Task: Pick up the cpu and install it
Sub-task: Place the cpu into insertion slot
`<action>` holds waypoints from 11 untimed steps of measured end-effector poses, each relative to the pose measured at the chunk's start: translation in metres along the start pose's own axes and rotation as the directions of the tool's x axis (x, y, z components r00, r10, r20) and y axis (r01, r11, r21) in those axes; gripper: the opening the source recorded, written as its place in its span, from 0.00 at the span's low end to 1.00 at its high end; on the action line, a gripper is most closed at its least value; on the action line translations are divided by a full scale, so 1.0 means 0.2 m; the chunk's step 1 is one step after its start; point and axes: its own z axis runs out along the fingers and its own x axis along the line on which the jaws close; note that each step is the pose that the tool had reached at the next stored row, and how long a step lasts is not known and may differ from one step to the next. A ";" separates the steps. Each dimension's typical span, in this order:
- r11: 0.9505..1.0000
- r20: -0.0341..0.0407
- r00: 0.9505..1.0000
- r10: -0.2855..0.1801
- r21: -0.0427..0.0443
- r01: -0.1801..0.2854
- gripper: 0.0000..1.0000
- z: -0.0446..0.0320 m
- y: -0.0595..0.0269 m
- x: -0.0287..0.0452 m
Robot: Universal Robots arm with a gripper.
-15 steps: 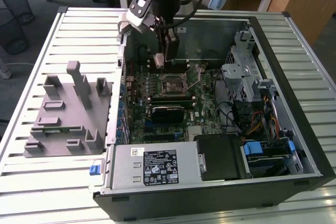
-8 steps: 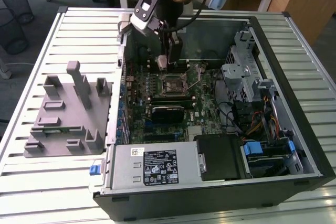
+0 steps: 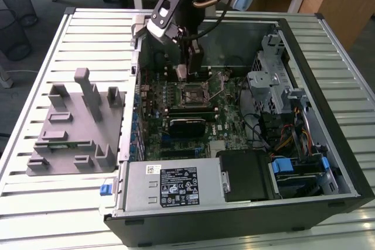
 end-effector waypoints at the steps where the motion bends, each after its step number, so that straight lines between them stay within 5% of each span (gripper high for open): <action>1: 1.000 0.001 1.000 0.013 0.000 -0.013 0.54 0.003 0.000 0.000; 11: 0.992 0.005 0.992 0.130 0.003 -0.130 0.54 0.028 0.002 0.009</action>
